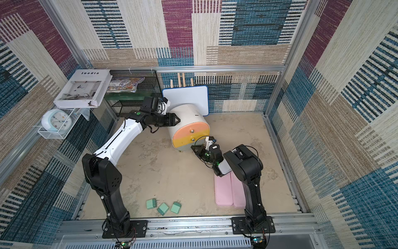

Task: Place the plugs into the drawer by color
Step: Open the drawer in the storage box.

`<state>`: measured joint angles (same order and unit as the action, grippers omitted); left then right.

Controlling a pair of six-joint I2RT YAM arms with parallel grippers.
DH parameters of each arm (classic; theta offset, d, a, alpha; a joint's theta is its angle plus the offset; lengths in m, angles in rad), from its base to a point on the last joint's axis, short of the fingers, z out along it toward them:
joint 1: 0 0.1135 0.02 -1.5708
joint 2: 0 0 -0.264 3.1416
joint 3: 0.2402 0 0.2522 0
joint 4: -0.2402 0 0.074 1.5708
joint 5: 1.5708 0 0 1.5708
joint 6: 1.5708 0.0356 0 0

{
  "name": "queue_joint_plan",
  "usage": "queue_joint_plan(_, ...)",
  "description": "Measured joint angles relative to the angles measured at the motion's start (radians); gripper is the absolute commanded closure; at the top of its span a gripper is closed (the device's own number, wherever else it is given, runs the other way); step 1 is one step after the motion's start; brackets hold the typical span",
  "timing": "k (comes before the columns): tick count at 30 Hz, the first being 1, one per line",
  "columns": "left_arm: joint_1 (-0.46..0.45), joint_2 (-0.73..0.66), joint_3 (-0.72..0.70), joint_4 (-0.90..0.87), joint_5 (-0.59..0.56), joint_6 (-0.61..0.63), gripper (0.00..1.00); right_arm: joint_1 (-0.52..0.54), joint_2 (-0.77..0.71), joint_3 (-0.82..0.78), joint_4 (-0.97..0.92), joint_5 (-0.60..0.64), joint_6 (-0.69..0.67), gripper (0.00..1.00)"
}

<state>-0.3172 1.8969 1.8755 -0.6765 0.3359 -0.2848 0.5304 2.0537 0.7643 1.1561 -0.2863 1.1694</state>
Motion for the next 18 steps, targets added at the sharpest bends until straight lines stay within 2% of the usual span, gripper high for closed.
queue_joint_plan(18,0.019,0.009,-0.022,0.026,0.057,-0.026,0.28,0.042,-0.179,-0.149,-0.125,0.064,-0.090,0.92)
